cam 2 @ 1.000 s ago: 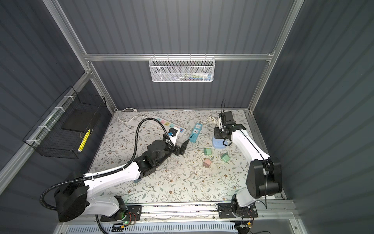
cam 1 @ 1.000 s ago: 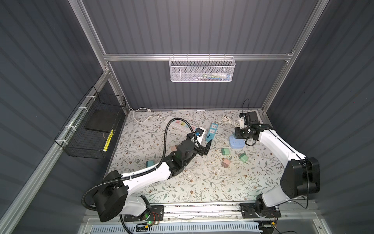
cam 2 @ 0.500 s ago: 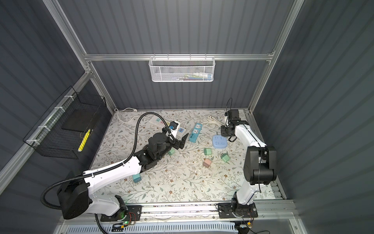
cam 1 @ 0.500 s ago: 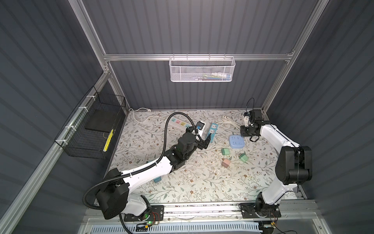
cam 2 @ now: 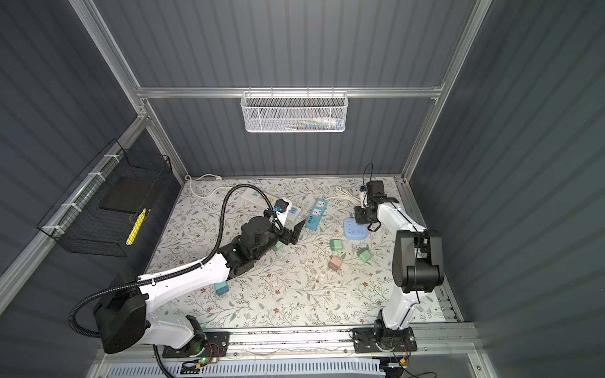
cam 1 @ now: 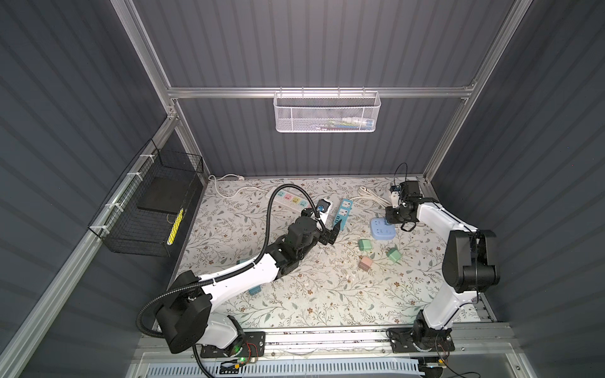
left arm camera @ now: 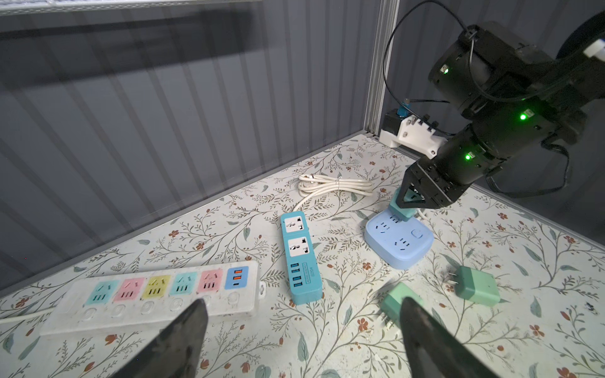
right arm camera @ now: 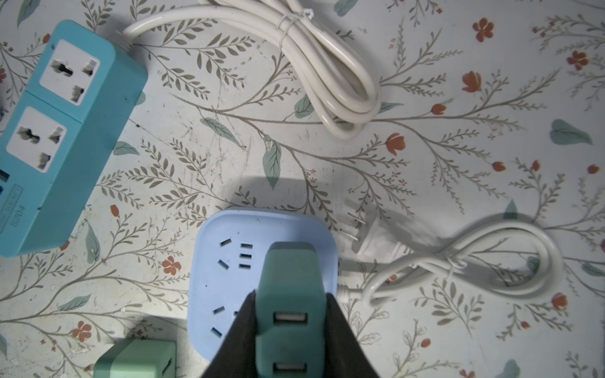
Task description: Insert the plug
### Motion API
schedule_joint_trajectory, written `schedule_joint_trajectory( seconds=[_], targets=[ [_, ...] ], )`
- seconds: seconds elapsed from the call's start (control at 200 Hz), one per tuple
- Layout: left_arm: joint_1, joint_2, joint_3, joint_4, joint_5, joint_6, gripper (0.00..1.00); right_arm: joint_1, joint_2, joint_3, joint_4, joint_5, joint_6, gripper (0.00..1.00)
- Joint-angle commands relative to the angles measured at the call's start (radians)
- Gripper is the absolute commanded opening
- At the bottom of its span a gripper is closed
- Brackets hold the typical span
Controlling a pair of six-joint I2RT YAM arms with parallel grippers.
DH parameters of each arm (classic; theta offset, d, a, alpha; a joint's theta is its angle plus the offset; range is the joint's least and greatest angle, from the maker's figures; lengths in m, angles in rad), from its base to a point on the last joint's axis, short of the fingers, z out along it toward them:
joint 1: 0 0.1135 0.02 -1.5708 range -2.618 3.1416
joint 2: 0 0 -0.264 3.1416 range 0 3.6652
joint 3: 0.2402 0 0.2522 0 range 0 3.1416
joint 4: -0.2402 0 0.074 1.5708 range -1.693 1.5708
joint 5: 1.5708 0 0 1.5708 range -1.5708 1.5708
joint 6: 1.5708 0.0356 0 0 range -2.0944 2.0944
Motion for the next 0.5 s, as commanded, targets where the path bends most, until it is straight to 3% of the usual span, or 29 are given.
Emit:
schedule_joint_trajectory(
  seconds=[0.0, 0.495],
  targets=[
    [0.003, -0.008, -0.011, 0.021, 0.015, -0.007, 0.92, -0.005, 0.034, 0.009, -0.029, -0.022, -0.012, 0.19],
    [0.004, -0.020, -0.014, 0.020, 0.031, -0.010, 0.92, -0.006, 0.031, 0.016, -0.099, -0.086, -0.001, 0.17]
  ],
)
